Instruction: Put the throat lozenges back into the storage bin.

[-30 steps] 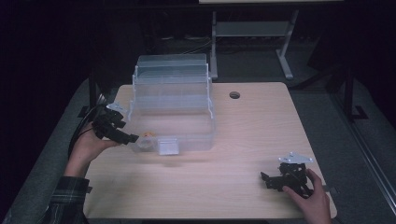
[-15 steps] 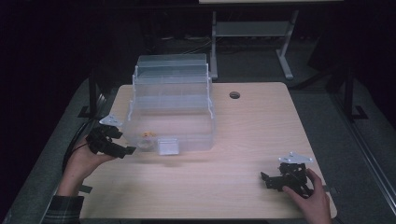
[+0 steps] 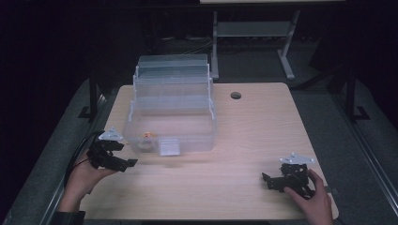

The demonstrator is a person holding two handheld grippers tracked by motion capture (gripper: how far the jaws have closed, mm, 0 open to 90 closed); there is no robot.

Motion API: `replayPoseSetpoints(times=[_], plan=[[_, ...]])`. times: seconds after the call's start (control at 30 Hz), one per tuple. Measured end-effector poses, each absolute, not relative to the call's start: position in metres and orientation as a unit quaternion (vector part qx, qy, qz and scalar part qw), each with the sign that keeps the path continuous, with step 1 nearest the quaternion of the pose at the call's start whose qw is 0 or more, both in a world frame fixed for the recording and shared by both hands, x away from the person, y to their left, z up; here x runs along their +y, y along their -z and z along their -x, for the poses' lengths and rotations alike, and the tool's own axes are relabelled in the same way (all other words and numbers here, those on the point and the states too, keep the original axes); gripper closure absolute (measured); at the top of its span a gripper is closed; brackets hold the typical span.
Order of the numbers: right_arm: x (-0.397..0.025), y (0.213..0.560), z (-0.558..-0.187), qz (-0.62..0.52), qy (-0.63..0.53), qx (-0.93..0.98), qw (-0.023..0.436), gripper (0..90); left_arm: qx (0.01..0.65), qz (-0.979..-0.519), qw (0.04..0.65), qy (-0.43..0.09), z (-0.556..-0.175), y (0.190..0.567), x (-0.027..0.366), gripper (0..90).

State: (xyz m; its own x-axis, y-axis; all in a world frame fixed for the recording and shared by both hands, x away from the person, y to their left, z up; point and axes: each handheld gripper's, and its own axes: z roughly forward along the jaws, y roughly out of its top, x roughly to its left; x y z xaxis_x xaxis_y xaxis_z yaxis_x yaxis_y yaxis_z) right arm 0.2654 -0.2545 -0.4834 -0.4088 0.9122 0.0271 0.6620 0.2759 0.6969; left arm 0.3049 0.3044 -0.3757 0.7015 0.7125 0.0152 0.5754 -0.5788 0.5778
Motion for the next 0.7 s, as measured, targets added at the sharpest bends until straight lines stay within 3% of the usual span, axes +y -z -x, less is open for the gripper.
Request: replayPoseSetpoints(times=[0.7], plan=[[-0.254, 0.483, -0.265, -0.508, -0.323, 0.775, 0.194, 0.0, 0.359, -0.871, 0.309, -0.132, -0.284, 0.419, 0.302, 16.9]])
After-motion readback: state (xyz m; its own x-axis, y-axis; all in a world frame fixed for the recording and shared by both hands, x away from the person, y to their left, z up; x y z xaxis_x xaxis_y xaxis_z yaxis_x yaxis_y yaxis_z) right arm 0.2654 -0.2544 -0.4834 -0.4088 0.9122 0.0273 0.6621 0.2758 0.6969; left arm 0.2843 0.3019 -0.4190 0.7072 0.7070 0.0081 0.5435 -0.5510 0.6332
